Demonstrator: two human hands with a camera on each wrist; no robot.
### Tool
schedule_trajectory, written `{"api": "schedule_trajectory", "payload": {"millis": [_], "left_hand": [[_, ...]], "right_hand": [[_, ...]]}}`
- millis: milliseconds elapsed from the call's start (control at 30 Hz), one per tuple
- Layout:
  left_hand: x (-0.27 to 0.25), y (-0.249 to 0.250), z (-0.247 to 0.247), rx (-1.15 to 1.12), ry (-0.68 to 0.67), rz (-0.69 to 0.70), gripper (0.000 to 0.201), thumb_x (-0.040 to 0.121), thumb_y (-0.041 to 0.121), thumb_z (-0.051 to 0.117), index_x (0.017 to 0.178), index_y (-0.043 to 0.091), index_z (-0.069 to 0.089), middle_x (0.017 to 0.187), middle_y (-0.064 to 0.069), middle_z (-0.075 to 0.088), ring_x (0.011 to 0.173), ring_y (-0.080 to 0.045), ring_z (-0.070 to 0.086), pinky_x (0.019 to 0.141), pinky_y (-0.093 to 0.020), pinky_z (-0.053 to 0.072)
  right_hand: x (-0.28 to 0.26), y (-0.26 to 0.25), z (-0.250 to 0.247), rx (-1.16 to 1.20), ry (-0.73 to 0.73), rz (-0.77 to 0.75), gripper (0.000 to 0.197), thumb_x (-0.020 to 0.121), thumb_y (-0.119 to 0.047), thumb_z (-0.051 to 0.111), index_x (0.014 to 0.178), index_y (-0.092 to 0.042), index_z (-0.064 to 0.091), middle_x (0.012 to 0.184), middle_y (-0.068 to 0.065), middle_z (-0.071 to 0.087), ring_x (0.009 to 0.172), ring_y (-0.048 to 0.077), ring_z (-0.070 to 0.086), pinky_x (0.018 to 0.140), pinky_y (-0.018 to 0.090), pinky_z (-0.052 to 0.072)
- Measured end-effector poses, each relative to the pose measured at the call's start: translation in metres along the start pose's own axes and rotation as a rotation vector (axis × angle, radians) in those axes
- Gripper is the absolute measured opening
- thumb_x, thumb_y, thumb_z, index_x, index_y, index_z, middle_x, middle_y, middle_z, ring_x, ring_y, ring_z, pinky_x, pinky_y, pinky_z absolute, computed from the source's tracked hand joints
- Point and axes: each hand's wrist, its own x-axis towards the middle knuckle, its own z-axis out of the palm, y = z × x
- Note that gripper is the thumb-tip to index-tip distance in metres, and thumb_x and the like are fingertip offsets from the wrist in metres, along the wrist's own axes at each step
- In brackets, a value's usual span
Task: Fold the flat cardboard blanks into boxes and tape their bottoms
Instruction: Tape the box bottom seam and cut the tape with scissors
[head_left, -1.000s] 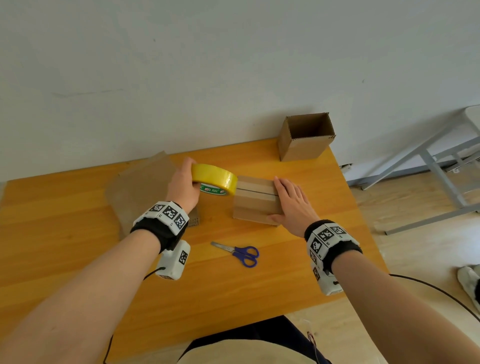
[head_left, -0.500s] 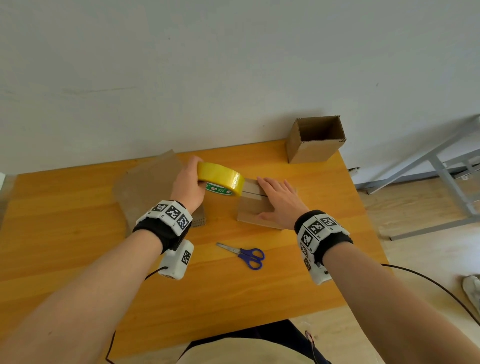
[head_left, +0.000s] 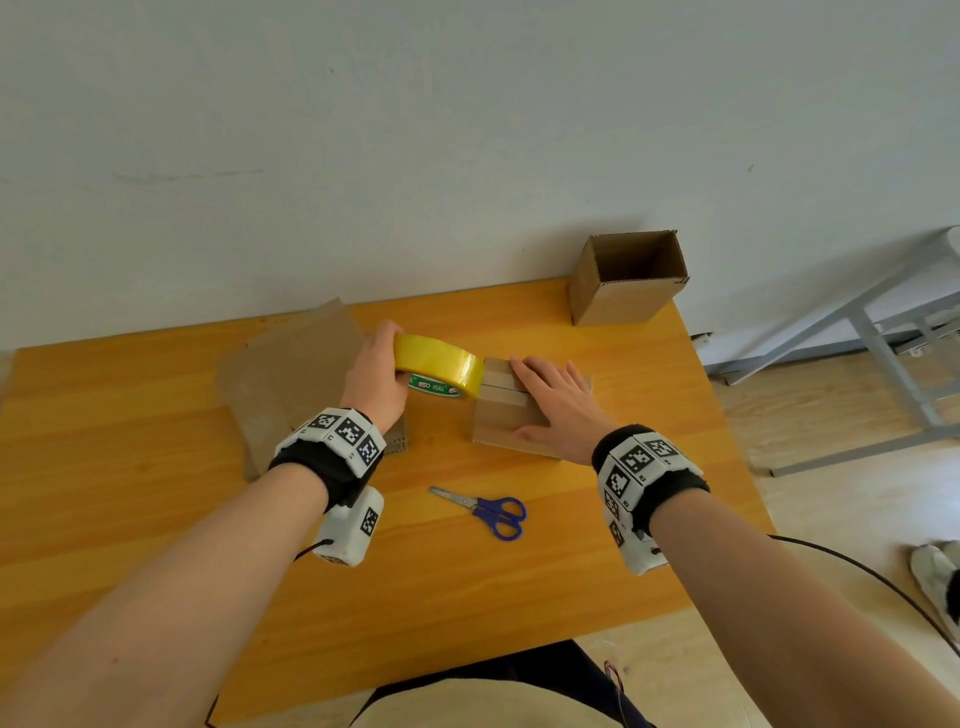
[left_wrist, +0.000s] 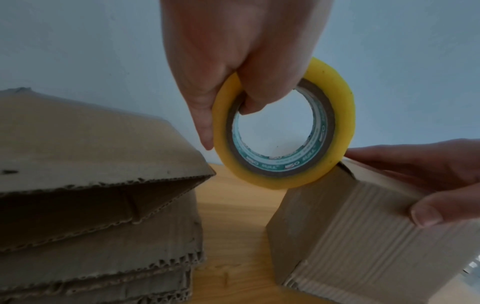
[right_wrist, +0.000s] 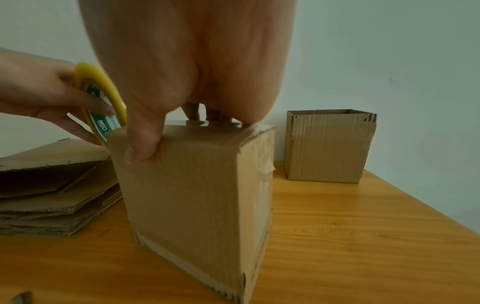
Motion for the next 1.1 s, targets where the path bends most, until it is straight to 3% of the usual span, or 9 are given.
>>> {"api": "schedule_trajectory", "payload": {"millis": [133, 300, 433, 567, 667, 767, 867, 967, 1100], "left_hand": [[0.001, -0.003, 0.001, 0.001, 0.008, 0.003, 0.034, 0.085, -0.002, 0.056, 0.116, 0.01, 0.045, 0.109, -0.013, 0.057, 0.095, -0.03, 0.058, 0.074, -0.035, 0.045], [0.0, -0.005, -0.003, 0.12, -0.046, 0.172, 0.04, 0.08, -0.004, 0.06, 0.116, 0.01, 0.049, 0.12, -0.011, 0.053, 0.101, -0.025, 0.055, 0.08, -0.027, 0.039], [0.0, -0.005, -0.006, 0.144, -0.088, 0.207, 0.033, 0.083, -0.003, 0.058, 0.113, 0.008, 0.048, 0.114, -0.012, 0.055, 0.088, -0.019, 0.052, 0.072, -0.025, 0.037], [0.0, -0.005, -0.008, 0.158, -0.147, 0.196, 0.029, 0.085, 0.003, 0.059, 0.111, 0.009, 0.046, 0.114, -0.012, 0.053, 0.083, -0.017, 0.05, 0.067, -0.024, 0.036], [-0.002, -0.003, -0.009, 0.174, -0.233, 0.211, 0.031, 0.084, 0.016, 0.066, 0.107, 0.011, 0.046, 0.107, -0.008, 0.056, 0.081, -0.016, 0.053, 0.066, -0.022, 0.036], [-0.005, 0.006, -0.012, 0.171, -0.344, 0.206, 0.047, 0.075, 0.041, 0.073, 0.105, 0.017, 0.046, 0.092, 0.002, 0.056, 0.074, -0.012, 0.053, 0.058, -0.02, 0.036], [-0.008, 0.017, -0.014, 0.109, -0.429, 0.241, 0.056, 0.077, 0.063, 0.052, 0.109, 0.017, 0.052, 0.088, 0.002, 0.06, 0.07, -0.012, 0.056, 0.058, -0.026, 0.045], [-0.01, 0.019, -0.011, 0.155, -0.47, 0.317, 0.066, 0.082, 0.065, 0.03, 0.121, 0.018, 0.054, 0.088, 0.001, 0.063, 0.069, -0.013, 0.058, 0.064, -0.035, 0.05], [-0.011, 0.021, -0.004, 0.262, -0.452, 0.314, 0.06, 0.088, 0.063, 0.029, 0.122, 0.02, 0.052, 0.082, -0.001, 0.063, 0.066, -0.016, 0.058, 0.062, -0.038, 0.051]], "right_hand": [[0.0, 0.001, 0.002, 0.002, 0.0, -0.005, 0.088, 0.088, -0.036, 0.062, 0.152, -0.018, 0.004, 0.155, 0.003, 0.014, 0.144, 0.022, 0.012, 0.116, 0.039, -0.006], [-0.002, 0.002, 0.003, -0.081, -0.018, -0.028, 0.088, 0.091, -0.04, 0.056, 0.152, -0.019, -0.004, 0.158, 0.003, 0.007, 0.146, 0.021, 0.002, 0.116, 0.037, -0.007], [-0.005, 0.004, 0.01, -0.154, 0.001, -0.028, 0.089, 0.091, -0.05, 0.048, 0.15, -0.022, -0.011, 0.16, 0.002, -0.006, 0.147, 0.019, -0.006, 0.116, 0.035, -0.009], [-0.007, 0.0, 0.019, -0.237, 0.092, -0.031, 0.091, 0.089, -0.06, 0.043, 0.151, -0.017, -0.008, 0.16, 0.004, -0.007, 0.147, 0.022, -0.004, 0.117, 0.039, -0.008], [-0.004, -0.011, 0.03, -0.264, 0.138, -0.081, 0.091, 0.09, -0.059, 0.045, 0.151, -0.012, -0.004, 0.16, 0.008, -0.002, 0.147, 0.025, 0.0, 0.118, 0.041, -0.005], [-0.001, -0.018, 0.036, -0.255, 0.193, -0.078, 0.086, 0.091, -0.053, 0.049, 0.151, -0.009, 0.007, 0.159, 0.012, 0.011, 0.146, 0.029, 0.01, 0.118, 0.045, 0.004], [-0.002, -0.014, 0.037, -0.277, 0.195, -0.098, 0.084, 0.09, -0.051, 0.051, 0.151, -0.008, 0.013, 0.156, 0.013, 0.021, 0.144, 0.031, 0.019, 0.118, 0.047, 0.011], [-0.005, -0.008, 0.038, -0.321, 0.205, -0.133, 0.083, 0.087, -0.053, 0.054, 0.149, -0.006, 0.022, 0.152, 0.014, 0.032, 0.141, 0.031, 0.03, 0.115, 0.048, 0.02], [-0.007, -0.002, 0.038, -0.338, 0.232, -0.164, 0.08, 0.087, -0.052, 0.054, 0.148, -0.006, 0.026, 0.15, 0.014, 0.035, 0.139, 0.031, 0.032, 0.114, 0.048, 0.024]]}}
